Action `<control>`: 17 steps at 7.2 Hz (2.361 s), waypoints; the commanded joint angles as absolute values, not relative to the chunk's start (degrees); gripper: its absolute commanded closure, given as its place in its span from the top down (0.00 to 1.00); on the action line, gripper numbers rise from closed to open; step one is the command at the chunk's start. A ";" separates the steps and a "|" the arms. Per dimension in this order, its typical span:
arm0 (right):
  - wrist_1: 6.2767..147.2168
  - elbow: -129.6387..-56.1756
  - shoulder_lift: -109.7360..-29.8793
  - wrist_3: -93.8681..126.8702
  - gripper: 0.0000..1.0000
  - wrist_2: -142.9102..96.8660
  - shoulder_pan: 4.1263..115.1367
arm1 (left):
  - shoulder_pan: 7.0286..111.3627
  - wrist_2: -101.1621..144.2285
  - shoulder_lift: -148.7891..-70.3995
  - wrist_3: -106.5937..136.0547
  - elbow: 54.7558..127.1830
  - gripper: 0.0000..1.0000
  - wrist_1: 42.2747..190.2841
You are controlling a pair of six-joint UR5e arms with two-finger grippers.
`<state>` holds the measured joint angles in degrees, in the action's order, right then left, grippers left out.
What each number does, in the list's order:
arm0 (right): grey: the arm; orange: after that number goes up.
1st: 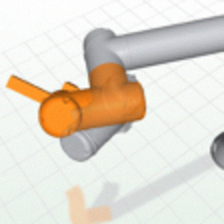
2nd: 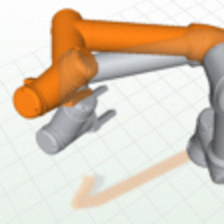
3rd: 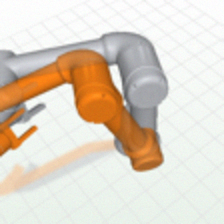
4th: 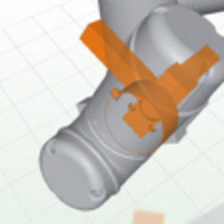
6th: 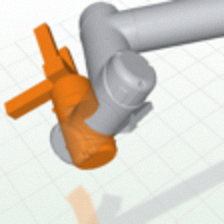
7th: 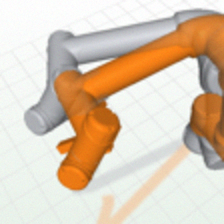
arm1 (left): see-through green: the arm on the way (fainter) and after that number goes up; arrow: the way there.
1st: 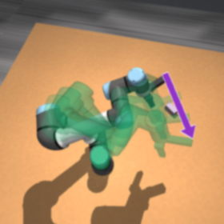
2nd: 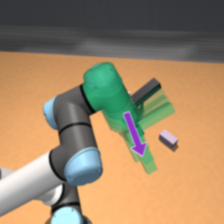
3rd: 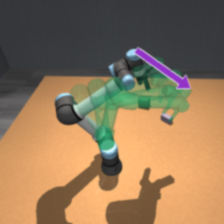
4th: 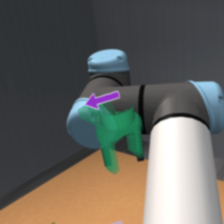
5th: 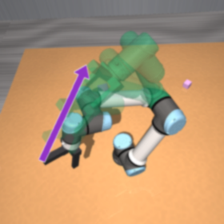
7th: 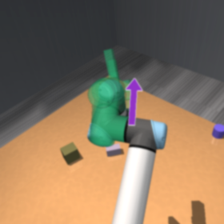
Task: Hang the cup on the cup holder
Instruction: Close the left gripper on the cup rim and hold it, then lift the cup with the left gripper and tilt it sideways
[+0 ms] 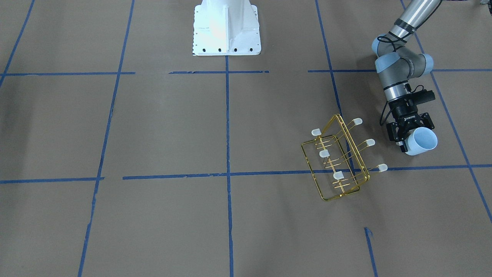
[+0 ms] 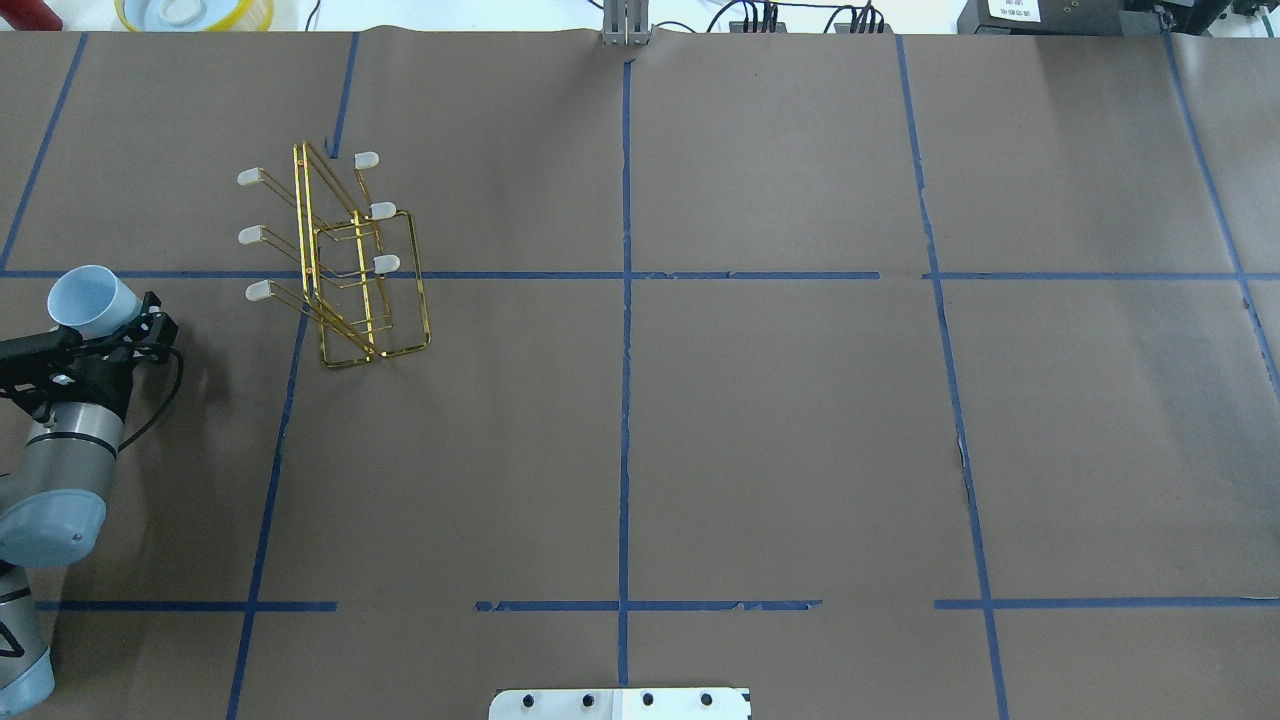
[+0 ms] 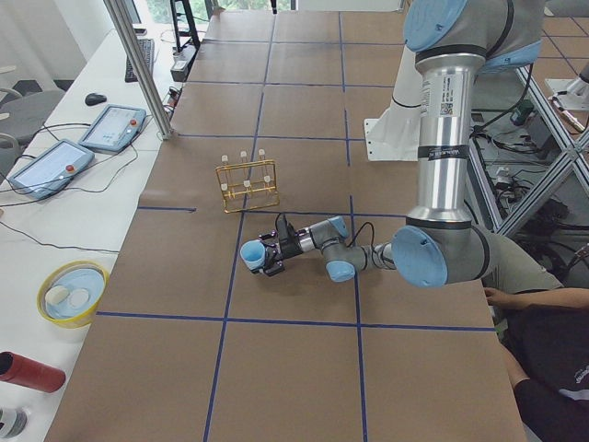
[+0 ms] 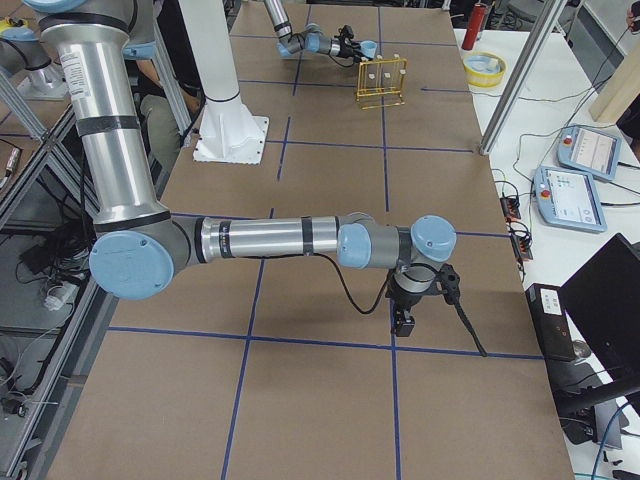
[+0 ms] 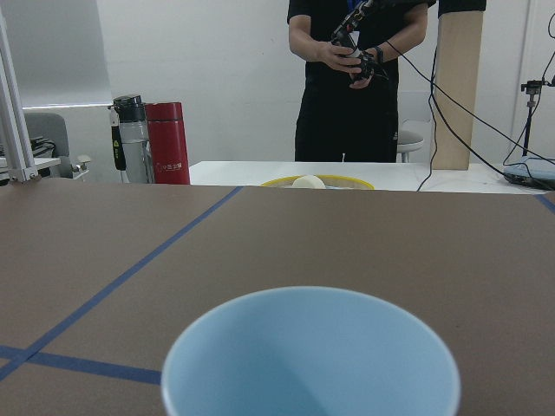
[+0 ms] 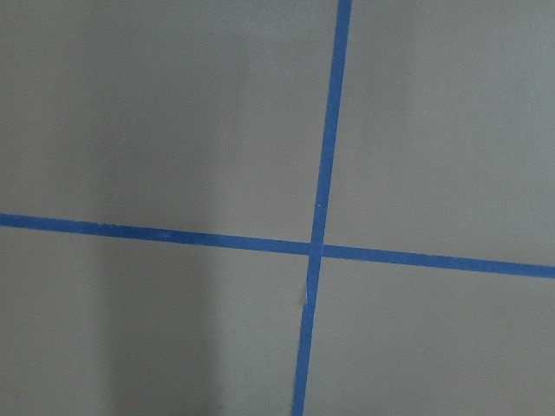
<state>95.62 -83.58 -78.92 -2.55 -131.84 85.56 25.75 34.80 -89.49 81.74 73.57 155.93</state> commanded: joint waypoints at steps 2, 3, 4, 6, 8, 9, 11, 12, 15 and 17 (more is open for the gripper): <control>95.62 -83.58 -78.93 -2.55 1.00 -131.84 85.61 | 25.66 34.80 -89.65 81.74 73.30 0.96 156.71; 95.62 -83.58 -78.93 -2.55 1.00 -131.84 85.61 | 25.40 34.80 -89.74 81.74 72.52 0.94 158.10; 95.62 -83.50 -78.93 -2.55 1.00 -131.84 85.61 | 25.31 34.89 -89.91 81.74 72.42 0.94 158.38; 95.62 -83.58 -78.93 -2.55 1.00 -131.84 85.61 | 25.31 34.89 -89.91 81.83 72.42 0.93 158.38; 95.62 -83.58 -78.93 -2.55 1.00 -131.84 85.61 | 25.22 34.98 -89.91 82.26 72.42 0.83 158.38; 95.62 -83.58 -78.93 -2.55 1.00 -131.84 85.61 | 25.14 34.89 -89.83 82.18 72.51 0.69 158.29; 95.62 -83.58 -78.93 -2.55 1.00 -131.84 85.61 | 25.31 34.89 -89.82 81.92 73.03 0.51 158.12; 95.62 -83.58 -78.93 -2.55 1.00 -131.84 85.61 | 25.66 34.81 -89.65 81.39 74.52 0.45 157.77; 95.62 -83.58 -78.93 -2.55 1.00 -131.84 85.61 | 28.30 35.07 -85.63 70.17 86.52 0.37 157.76; 95.62 -83.58 -78.93 -2.55 1.00 -131.84 85.61 | 28.48 35.16 -80.79 63.48 94.89 0.33 157.59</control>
<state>95.63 -83.58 -78.93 -2.55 -131.84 85.61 28.25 35.11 -83.65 67.34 90.03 157.73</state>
